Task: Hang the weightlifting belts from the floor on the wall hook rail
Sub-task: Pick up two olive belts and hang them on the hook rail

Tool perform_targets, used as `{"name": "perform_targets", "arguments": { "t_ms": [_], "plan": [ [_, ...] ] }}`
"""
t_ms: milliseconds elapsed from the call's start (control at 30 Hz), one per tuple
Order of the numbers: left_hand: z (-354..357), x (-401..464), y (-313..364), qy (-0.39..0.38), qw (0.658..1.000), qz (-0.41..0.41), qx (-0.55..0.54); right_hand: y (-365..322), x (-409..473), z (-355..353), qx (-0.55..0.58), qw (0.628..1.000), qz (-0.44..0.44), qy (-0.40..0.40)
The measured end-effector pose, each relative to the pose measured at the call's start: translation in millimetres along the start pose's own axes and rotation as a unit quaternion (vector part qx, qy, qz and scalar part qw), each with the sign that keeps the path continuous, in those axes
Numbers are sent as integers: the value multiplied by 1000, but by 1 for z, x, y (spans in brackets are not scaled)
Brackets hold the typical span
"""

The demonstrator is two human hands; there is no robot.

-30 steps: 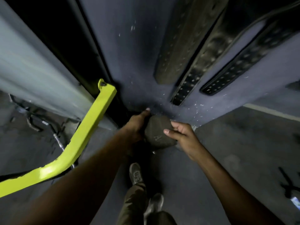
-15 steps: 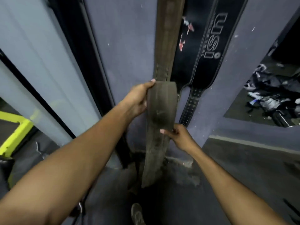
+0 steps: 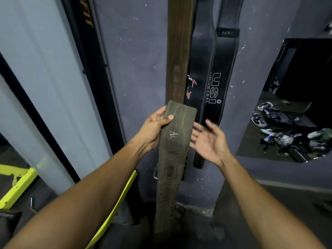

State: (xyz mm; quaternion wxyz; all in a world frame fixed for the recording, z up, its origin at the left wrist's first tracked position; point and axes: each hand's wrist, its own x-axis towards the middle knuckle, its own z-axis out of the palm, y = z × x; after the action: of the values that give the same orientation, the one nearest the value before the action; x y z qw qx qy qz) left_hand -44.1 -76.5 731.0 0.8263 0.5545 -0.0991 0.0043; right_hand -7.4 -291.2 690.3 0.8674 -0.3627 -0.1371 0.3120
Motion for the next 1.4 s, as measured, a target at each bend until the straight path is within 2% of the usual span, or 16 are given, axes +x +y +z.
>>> {"name": "perform_targets", "arguments": {
  "t_ms": [133, 233, 333, 400, 500, 600, 700, 767, 933, 1000, 1067, 1133, 1200, 1267, 1400],
  "plan": [
    [-16, -16, -17, -62, 998, -19, -17, -13, 25, 18, -45, 987, 12, 153],
    [-32, -26, -28, -56, 996, -61, -32, -22, 41, 37, -138, 966, 15, 218],
    [-37, -25, -19, -6, 989, -147, 23, -14, 41, 49, -288, 935, -40, 201],
    [-38, -15, -10, 30, 980, -195, 35, -3, 34, 55, -322, 929, -81, 164],
    [-32, 6, 8, 45, 975, -216, -7, 5, 18, 57, -324, 928, -147, 109],
    [-13, 27, 29, 59, 981, -187, -11, 6, 2, 53, -334, 925, -161, 84],
    [4, 38, 32, 32, 995, -94, 31, 1, -7, 47, -321, 932, -136, 103],
    [9, 32, 25, -5, 998, -46, 42, -10, -5, 46, -238, 957, -100, 129],
    [6, 4, 9, -106, 994, -17, 28, -51, 16, 50, -89, 978, -24, 189],
    [-2, -6, 5, -119, 990, -29, 70, -63, 24, 59, -93, 973, -17, 211],
    [-10, -17, 2, -96, 989, -59, 97, -64, 31, 68, -162, 958, -19, 234],
    [-19, -23, -3, -61, 990, -97, 84, -58, 33, 70, -269, 929, -65, 246],
    [-20, -22, -3, -46, 989, -132, 56, -50, 24, 74, -346, 906, -112, 217],
    [-18, -13, 2, -18, 986, -161, 48, -41, 11, 75, -382, 896, -142, 174],
    [1, 12, 21, 109, 979, -172, 11, -22, -13, 69, -381, 900, -162, 137]
  ]
}}
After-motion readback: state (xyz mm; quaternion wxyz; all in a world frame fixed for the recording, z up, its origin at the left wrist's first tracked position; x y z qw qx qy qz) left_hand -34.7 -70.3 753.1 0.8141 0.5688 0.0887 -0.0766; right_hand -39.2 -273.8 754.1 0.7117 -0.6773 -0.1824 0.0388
